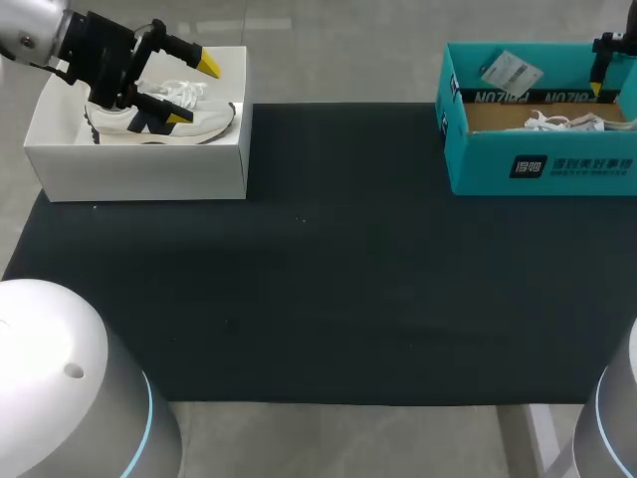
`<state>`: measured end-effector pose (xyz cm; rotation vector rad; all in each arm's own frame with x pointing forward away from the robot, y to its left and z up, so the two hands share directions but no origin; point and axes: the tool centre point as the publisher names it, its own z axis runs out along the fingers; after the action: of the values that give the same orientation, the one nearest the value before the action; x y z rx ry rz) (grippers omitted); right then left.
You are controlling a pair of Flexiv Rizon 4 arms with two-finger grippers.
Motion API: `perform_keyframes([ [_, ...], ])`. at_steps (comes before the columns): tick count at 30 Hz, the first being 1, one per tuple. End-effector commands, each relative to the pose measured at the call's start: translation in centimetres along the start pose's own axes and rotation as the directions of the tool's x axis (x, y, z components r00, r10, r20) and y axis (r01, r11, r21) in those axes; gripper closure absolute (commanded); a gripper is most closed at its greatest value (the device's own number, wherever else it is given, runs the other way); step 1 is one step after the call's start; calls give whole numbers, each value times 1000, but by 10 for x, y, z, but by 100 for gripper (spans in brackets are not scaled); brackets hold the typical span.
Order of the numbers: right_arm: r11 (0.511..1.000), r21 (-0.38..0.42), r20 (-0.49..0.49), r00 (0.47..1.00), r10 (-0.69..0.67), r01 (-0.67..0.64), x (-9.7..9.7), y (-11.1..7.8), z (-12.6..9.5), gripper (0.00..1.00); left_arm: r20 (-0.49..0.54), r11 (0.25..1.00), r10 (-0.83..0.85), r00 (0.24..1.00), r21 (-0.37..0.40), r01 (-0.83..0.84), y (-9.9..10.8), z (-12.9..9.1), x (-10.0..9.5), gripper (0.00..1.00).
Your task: Take the shoe out of the shoebox, open the shoe tongue, remove and reinsert the insole, then place the shoe into the shoebox
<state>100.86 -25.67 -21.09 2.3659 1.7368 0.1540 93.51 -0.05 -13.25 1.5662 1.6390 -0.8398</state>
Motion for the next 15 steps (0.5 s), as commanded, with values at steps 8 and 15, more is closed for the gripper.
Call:
perform_keyframes([
  [8, 999, -21, -45, 999, -30, 29, -4, -30, -8, 0, -2, 1000, 0, 1000, 0, 0, 0, 0, 0, 0],
  [15, 999, -21, -45, 999, -30, 29, -4, -30, -8, 0, 3, 998, 29, 1000, 56, -29, 20, -16, 2, 0],
])
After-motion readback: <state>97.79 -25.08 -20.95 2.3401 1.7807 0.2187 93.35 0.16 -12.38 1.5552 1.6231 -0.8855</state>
